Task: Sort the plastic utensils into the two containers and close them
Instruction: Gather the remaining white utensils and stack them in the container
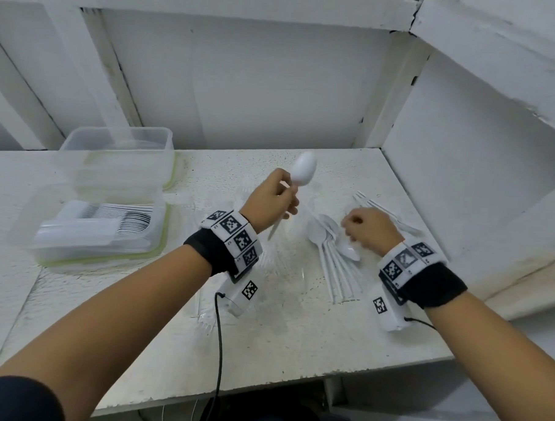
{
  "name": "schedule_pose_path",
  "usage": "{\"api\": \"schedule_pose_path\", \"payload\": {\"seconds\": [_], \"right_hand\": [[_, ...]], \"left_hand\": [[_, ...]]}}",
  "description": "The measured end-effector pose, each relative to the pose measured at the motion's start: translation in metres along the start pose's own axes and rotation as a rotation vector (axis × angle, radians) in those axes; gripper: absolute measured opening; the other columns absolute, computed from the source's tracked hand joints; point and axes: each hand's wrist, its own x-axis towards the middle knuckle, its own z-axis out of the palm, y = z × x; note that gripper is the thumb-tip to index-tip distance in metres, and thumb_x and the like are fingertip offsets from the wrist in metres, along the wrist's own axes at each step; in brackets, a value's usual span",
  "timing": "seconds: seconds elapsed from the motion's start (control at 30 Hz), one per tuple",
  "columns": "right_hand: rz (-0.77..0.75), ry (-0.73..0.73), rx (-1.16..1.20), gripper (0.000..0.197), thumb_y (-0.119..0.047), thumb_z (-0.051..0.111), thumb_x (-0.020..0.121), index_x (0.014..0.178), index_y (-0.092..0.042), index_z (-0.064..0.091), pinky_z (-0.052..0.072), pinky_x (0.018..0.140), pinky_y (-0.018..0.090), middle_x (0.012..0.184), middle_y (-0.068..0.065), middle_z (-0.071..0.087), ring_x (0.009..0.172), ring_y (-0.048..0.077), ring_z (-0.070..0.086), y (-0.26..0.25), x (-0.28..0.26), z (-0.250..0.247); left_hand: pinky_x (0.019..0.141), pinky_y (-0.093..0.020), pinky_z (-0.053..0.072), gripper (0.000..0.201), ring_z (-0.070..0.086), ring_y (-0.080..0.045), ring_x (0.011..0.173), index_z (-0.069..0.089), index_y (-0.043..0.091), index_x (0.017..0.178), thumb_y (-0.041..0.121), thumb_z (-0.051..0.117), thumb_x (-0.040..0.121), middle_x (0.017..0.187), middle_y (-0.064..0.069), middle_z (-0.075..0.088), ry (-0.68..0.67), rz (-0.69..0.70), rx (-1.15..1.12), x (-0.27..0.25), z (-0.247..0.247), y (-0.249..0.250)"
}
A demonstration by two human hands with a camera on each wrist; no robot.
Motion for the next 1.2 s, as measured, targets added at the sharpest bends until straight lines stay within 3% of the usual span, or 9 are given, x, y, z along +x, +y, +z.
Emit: {"api": "schedule_pose_path", "payload": {"seconds": [0.1,0.23,0.63,0.77,0.83,0.93,1.0,1.1,1.2], "right_hand": [[0.126,0.172,-0.138,0.027,-0.013,0.041,0.093,0.096,0.001,0.064,0.046,0.084,0.036,0.109,0.023,0.063,0.098,0.034,0.059,0.019,0.026,-0.021],[0.359,-0.004,-0.361,0.046,-0.021,0.042,0.095,0.137,-0.004,0.036,0.033,0.107,0.041,0.141,0.021,0.037,0.128,0.037,0.039,0.046,0.042,-0.026],[0.213,-0.135,-0.541,0.035,-0.044,0.038,0.092,0.114,-0.022,0.055,0.033,0.095,0.045,0.119,0.006,0.052,0.109,0.028,0.049,0.003,0.005,0.017],[0.189,-0.094,-0.476,0.034,-0.038,0.036,0.095,0.119,-0.023,0.055,0.034,0.096,0.042,0.124,0.006,0.049,0.115,0.027,0.046,-0.009,-0.009,0.015],[0.136,-0.038,-0.407,0.031,-0.038,0.041,0.095,0.109,-0.015,0.057,0.041,0.087,0.037,0.115,0.007,0.054,0.105,0.025,0.052,-0.012,-0.016,0.011],[0.085,-0.169,-0.365,0.035,-0.053,0.050,0.088,0.089,-0.018,0.049,0.040,0.064,0.027,0.085,-0.004,0.055,0.081,0.015,0.053,-0.018,-0.032,0.010],[0.056,-0.238,-0.446,0.043,-0.059,0.055,0.082,0.095,-0.020,0.043,0.039,0.065,0.027,0.085,-0.005,0.051,0.082,0.015,0.052,-0.019,-0.037,0.020],[0.042,-0.208,-0.440,0.036,-0.044,0.060,0.084,0.102,-0.017,0.044,0.042,0.070,0.029,0.103,0.003,0.056,0.086,0.019,0.053,-0.017,-0.037,0.032],[0.053,-0.185,-0.399,0.020,-0.023,0.051,0.088,0.103,-0.010,0.050,0.040,0.069,0.029,0.102,0.008,0.058,0.081,0.020,0.050,-0.020,-0.038,0.032]], "left_hand": [[0.049,-0.026,0.043,0.009,0.048,-0.014,0.056,0.043,0.014,0.105,0.019,0.041,0.098,0.071,-0.002,0.053,0.042,-0.059,0.014,-0.001,-0.011,-0.003],[0.049,-0.020,0.033,0.022,0.041,-0.011,0.056,0.048,0.009,0.113,0.023,0.040,0.098,0.074,-0.001,0.050,-0.007,-0.137,0.232,-0.005,-0.016,-0.017],[0.053,-0.019,0.032,0.025,0.043,-0.011,0.065,0.052,0.006,0.111,0.025,0.043,0.097,0.090,-0.003,0.049,-0.147,-0.178,0.425,-0.018,0.004,-0.023],[0.054,-0.018,0.030,0.025,0.043,-0.012,0.069,0.053,0.005,0.109,0.024,0.043,0.097,0.092,-0.003,0.048,-0.151,-0.172,0.446,-0.018,0.005,-0.024],[0.054,-0.018,0.030,0.020,0.041,-0.009,0.065,0.053,0.008,0.103,0.024,0.043,0.097,0.088,-0.001,0.047,-0.152,-0.171,0.447,-0.017,0.004,-0.025],[0.053,-0.018,0.029,0.013,0.040,-0.007,0.062,0.047,0.012,0.095,0.024,0.042,0.097,0.076,0.004,0.045,-0.151,-0.181,0.453,-0.017,0.001,-0.027],[0.053,-0.018,0.029,0.013,0.039,-0.005,0.061,0.047,0.013,0.094,0.024,0.042,0.097,0.073,0.007,0.042,-0.154,-0.183,0.453,-0.017,0.000,-0.029],[0.053,-0.019,0.030,0.013,0.040,-0.005,0.061,0.047,0.013,0.095,0.025,0.043,0.097,0.074,0.006,0.043,-0.165,-0.184,0.446,-0.018,-0.001,-0.030],[0.054,-0.018,0.031,0.012,0.041,-0.006,0.062,0.048,0.013,0.095,0.024,0.043,0.097,0.078,0.003,0.046,-0.176,-0.187,0.437,-0.019,-0.003,-0.030]]}}
